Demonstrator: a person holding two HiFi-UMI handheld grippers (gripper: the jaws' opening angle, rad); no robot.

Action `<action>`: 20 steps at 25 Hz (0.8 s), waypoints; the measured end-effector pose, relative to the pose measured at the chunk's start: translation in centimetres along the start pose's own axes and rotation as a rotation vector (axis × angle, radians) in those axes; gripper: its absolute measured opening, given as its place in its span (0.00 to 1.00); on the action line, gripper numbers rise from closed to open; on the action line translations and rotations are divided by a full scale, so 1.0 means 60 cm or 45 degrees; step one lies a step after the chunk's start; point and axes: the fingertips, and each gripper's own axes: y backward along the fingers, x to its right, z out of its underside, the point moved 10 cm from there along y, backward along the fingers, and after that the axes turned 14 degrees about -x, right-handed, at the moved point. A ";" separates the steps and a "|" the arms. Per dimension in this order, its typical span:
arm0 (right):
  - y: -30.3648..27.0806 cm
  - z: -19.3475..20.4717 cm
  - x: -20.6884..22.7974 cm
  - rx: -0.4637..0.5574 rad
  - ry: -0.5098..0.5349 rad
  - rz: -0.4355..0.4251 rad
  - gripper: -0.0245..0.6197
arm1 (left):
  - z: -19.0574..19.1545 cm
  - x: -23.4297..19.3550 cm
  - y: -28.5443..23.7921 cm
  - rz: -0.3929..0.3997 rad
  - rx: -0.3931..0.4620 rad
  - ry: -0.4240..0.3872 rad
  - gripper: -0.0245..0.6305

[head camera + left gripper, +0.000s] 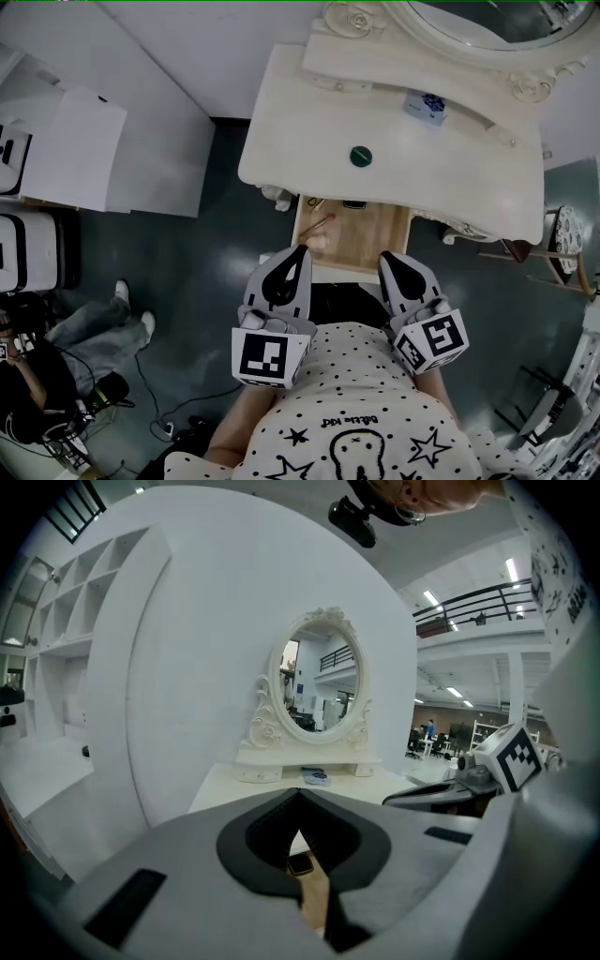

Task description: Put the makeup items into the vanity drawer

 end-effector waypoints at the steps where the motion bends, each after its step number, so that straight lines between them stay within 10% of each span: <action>1: -0.001 -0.002 0.000 -0.002 0.003 0.005 0.05 | -0.003 -0.003 -0.002 0.005 0.000 -0.005 0.03; 20: -0.191 -0.105 0.151 -0.174 0.343 0.171 0.15 | 0.001 -0.042 0.008 -0.067 0.004 0.062 0.03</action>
